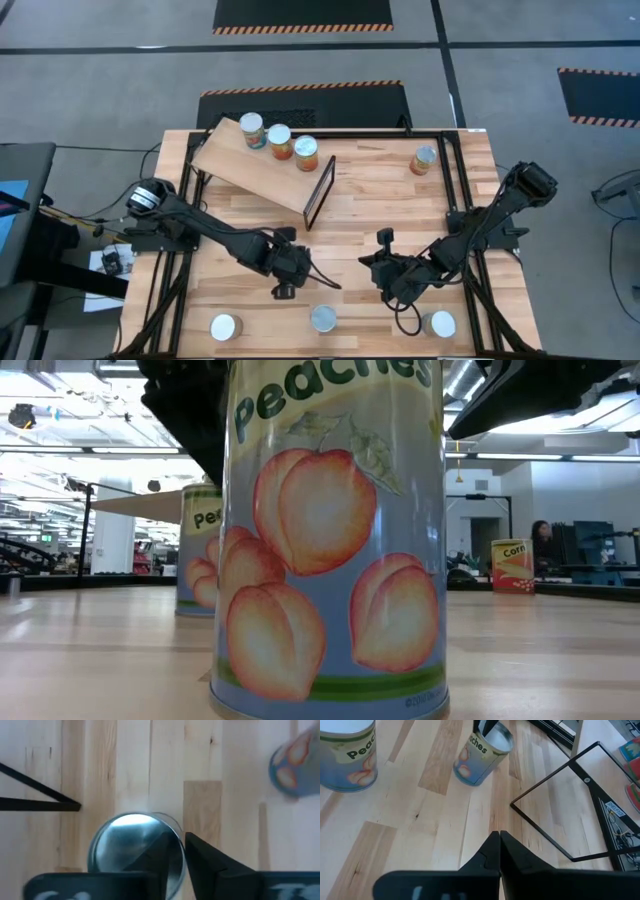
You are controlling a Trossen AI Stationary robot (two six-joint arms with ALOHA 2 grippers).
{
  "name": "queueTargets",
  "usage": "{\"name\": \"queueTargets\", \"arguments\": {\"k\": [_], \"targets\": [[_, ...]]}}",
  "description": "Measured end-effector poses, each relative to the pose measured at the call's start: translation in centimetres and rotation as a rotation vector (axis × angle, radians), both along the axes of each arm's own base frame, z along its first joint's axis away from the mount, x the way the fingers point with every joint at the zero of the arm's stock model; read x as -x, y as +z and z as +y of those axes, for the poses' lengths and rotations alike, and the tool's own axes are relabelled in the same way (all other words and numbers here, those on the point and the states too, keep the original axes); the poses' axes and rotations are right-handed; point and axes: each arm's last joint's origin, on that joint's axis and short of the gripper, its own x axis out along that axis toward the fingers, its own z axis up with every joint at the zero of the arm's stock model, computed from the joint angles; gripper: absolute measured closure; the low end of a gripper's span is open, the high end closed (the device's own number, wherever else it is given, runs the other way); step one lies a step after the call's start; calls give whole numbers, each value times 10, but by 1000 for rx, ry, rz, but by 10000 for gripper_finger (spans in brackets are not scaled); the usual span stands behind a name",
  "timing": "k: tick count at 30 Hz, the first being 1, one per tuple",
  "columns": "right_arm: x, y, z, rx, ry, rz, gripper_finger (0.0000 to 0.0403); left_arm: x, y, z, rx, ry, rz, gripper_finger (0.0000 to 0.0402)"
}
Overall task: Pick and place cans onto a shelf
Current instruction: Put the top canned peaches on the shelf
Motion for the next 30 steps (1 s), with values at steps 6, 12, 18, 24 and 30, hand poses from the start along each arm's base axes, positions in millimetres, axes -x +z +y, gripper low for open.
{"name": "queueTargets", "arguments": {"k": [6,12,18,24,30], "targets": [[0,0,0,0,0,0,388,7,1,3,-63,-80,72,397],[0,0,0,-1,-1,0,388,25,20,8,-104,-170,101,401],[0,0,0,-3,-5,4,387,64,57,21,-137,-235,150,401],[0,0,0,-3,-5,5,388,116,100,46,-217,-253,130,401],[0,0,0,-3,-5,4,387,166,139,75,-267,-244,-48,401]]}}
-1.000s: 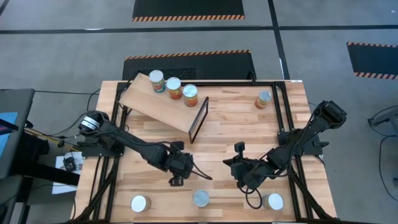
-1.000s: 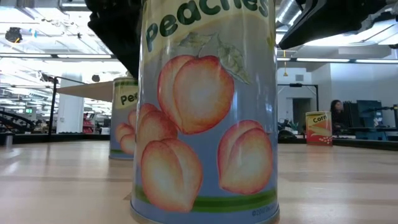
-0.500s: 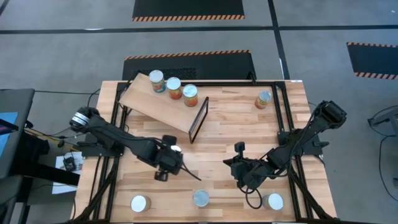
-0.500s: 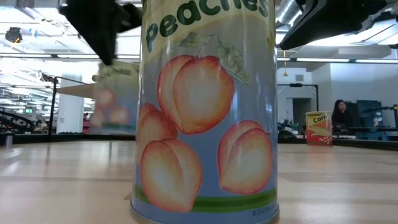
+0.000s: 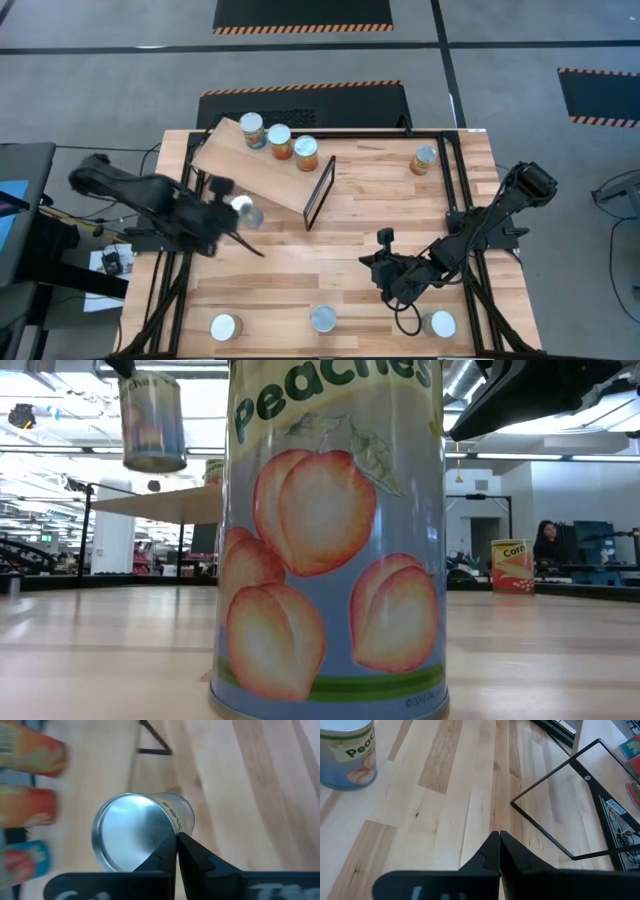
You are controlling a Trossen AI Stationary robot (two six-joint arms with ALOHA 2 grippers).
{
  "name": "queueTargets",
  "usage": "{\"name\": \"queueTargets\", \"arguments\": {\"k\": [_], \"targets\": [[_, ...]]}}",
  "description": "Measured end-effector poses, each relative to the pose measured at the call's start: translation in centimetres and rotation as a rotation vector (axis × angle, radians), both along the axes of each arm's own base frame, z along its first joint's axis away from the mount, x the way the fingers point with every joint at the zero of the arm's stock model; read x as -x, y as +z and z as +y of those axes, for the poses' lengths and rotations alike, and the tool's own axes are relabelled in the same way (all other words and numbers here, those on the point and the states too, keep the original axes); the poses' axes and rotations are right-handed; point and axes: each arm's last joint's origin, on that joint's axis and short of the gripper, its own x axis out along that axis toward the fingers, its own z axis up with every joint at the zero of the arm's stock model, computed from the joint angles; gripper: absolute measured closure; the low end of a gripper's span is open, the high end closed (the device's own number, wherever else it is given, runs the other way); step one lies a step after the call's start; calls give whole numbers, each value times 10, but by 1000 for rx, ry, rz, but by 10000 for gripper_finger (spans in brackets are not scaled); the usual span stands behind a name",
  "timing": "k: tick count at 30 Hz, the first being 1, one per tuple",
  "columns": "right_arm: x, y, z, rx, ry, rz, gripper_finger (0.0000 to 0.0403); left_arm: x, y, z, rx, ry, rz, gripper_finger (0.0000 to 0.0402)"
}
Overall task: Pick and place cans onto a shelf
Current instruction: Put the top canned peaches on the shelf
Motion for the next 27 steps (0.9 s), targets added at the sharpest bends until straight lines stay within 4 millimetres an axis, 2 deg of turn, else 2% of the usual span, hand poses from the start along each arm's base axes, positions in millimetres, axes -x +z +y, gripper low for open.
{"name": "queueTargets", "arguments": {"k": [6,10,16,21,24,27], "targets": [[0,0,0,0,0,0,388,43,16,29,-120,62,-66,401],[0,0,0,0,0,0,386,56,20,43,-177,119,-77,401],[-3,0,-4,1,-17,0,389,54,23,58,-321,146,-63,401],[-3,0,-5,1,-18,0,387,49,25,73,-316,180,-56,401],[-2,0,-3,0,-11,0,386,48,20,83,-294,202,-58,401],[-1,0,-1,1,-2,0,387,47,7,92,-269,191,-59,401]]}}
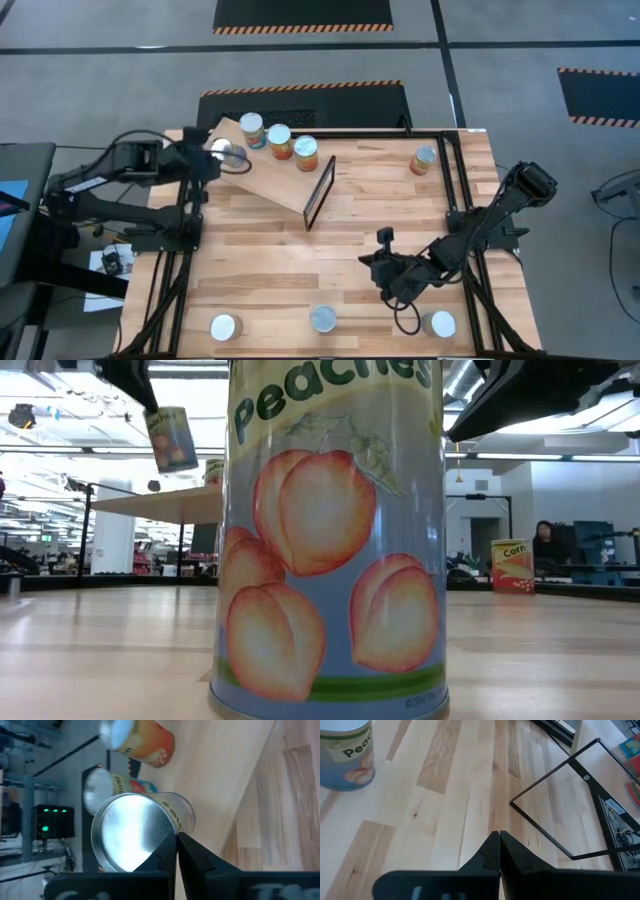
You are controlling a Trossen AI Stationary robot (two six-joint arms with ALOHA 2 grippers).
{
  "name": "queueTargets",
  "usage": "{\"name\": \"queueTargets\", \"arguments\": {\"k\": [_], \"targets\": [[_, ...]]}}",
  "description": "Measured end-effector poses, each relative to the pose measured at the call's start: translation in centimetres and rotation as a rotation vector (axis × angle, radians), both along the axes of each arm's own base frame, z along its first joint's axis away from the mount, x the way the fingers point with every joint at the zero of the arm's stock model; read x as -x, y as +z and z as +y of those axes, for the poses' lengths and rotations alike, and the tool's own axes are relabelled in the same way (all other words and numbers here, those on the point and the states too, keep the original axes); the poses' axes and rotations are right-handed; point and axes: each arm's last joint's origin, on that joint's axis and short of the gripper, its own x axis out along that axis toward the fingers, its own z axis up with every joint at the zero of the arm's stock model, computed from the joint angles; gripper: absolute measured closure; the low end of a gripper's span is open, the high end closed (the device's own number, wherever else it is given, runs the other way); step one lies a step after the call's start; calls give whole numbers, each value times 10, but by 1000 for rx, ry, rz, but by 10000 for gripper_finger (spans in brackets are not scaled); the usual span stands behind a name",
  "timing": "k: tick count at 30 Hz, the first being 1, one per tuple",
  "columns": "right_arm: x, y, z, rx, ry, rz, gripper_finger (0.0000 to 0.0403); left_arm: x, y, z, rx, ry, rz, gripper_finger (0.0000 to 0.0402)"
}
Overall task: Pick and place cans onto a shelf
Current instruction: Put the top canned peaches on the shelf
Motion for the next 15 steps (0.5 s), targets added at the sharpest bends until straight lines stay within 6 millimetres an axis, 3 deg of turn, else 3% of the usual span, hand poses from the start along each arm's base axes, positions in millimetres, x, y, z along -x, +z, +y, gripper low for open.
{"name": "queueTargets", "arguments": {"k": [6,15], "targets": [[1,0,1,0,4,1,387,3,-22,21,-2,33,63,401],[0,0,0,0,-1,0,386,8,-22,51,25,64,28,401]]}}
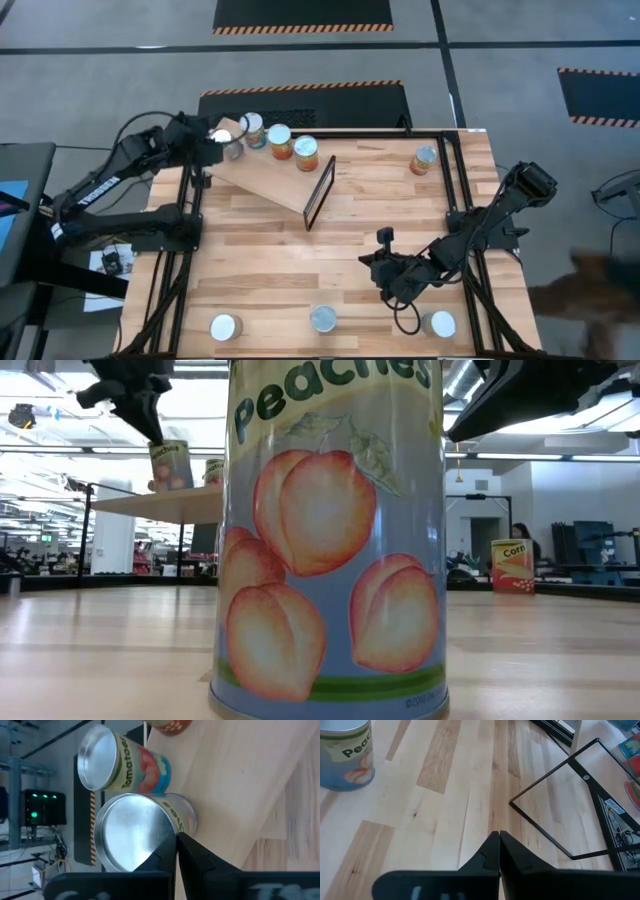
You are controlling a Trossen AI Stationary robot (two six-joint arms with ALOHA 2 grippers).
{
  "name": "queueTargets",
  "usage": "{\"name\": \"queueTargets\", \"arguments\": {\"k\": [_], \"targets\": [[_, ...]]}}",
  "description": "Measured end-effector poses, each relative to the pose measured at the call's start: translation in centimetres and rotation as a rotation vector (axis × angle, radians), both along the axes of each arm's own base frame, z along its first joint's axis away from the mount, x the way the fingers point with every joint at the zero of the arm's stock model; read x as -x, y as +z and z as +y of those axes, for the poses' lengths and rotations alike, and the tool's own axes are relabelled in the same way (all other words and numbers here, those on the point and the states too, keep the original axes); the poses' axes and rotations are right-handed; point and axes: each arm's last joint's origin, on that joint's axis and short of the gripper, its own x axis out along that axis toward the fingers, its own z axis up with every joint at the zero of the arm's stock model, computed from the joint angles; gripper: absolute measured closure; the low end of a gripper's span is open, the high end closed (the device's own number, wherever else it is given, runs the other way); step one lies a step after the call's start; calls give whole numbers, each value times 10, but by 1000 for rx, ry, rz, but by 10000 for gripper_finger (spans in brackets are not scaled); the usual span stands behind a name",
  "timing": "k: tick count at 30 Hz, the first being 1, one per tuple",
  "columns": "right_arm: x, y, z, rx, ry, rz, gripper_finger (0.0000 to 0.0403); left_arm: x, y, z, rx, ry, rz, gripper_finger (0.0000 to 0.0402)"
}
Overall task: Pick and place cans onto a shelf
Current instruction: Put the top canned peaches on the shelf
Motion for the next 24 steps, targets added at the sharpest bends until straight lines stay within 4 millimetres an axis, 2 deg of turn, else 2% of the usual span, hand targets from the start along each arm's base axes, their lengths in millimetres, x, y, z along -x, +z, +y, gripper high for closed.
{"name": "queueTargets", "arguments": {"k": [5,13,24], "targets": [[0,0,0,0,0,0,388,-2,-5,14,19,49,46,401],[0,0,0,0,0,0,384,-19,-10,32,3,55,35,401],[0,0,0,0,0,0,383,-21,-13,36,-15,97,73,402]]}}
